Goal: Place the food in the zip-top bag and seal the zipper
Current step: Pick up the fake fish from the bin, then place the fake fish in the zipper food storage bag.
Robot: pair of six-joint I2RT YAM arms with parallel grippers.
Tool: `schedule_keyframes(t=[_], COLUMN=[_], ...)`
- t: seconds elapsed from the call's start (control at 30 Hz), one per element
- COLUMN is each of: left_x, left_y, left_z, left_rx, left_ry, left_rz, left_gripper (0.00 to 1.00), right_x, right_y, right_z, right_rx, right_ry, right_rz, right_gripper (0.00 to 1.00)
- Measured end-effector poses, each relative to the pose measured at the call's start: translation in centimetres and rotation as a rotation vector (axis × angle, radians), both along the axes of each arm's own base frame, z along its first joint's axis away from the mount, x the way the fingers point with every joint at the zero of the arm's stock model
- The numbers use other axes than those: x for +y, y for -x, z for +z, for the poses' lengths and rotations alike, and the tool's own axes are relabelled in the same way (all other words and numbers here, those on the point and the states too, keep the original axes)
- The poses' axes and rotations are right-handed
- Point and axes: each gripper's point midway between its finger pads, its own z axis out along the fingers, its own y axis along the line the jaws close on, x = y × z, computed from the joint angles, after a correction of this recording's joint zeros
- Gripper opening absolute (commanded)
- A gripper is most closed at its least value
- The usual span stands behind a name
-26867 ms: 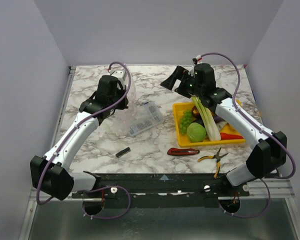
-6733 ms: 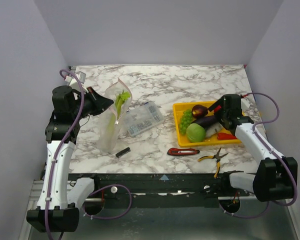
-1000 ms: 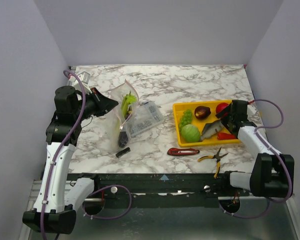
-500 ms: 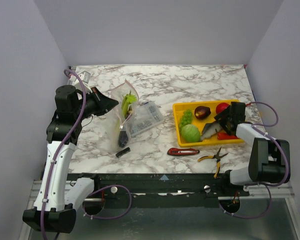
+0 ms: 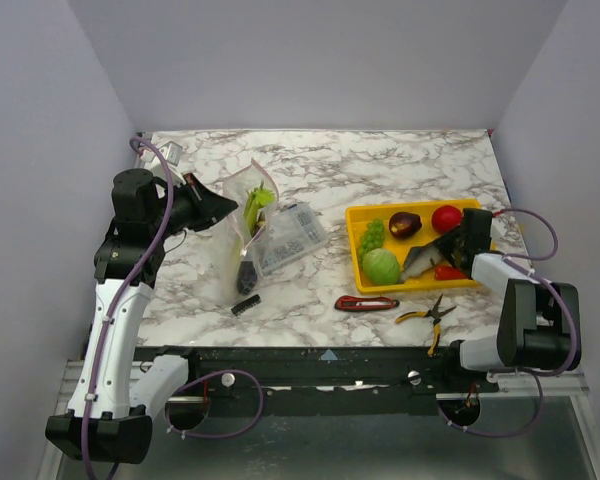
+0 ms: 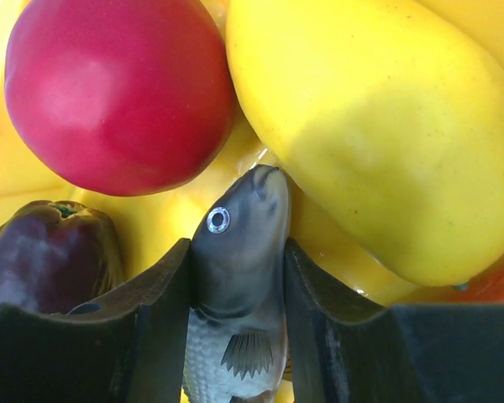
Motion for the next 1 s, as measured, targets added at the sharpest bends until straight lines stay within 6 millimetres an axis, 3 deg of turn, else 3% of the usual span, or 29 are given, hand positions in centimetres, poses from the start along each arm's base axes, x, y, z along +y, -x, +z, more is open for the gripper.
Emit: schedule_keyframes(t=[0.17,0.3,0.5,0.63,0.73,0.8,0.87,1.0], left_x=[0.0,0.0,0.0,-0.1,-0.2,-0.3,-0.4,-0.5], left_y=[0.0,-0.1,-0.3,-0.5,-0.6,-0.6,-0.6,-0.5], left_z=[0.0,0.0,0.0,0.0,0.0,0.1,0.2,0.3], left_rx=[0.001,0.000,-0.001,0.004,0.006,0.004,0.005,0.011], left_ry=[0.000,0.000,0.002,0.010,0.015,0.021,0.028,0.040], left_rz=[0.000,0.000,0.000,0.000,-0.003,-0.007,-0.011,-0.013], left_gripper=[0.00,0.00,0.00,0.00,0.00,0.00,0.00,0.00], right_x=[0.0,-0.1,-0.9,-1.1,-0.6,0.8,3.8,14.9], right_y=[0.6,1.3,1.6,0.1,-1.2,-2.3,-3.5,-4.9], right_z=[1.5,4.9,13.4,20.9,25.4,27.9,30.2,34.7], right_rx=[-0.035,-0.111,-0.318,-0.492,-0.605,-0.687,-0.765,-0.916], right_ry=[0.004,0.017,0.072,0.115,0.139,0.137,0.119,0.040], right_rz=[-0.003,-0.017,-0.046,-0.034,0.001,0.061,0.162,0.465], right_gripper=[0.07,0.00,0.00,0.00,0.00,0.00,0.00,0.00])
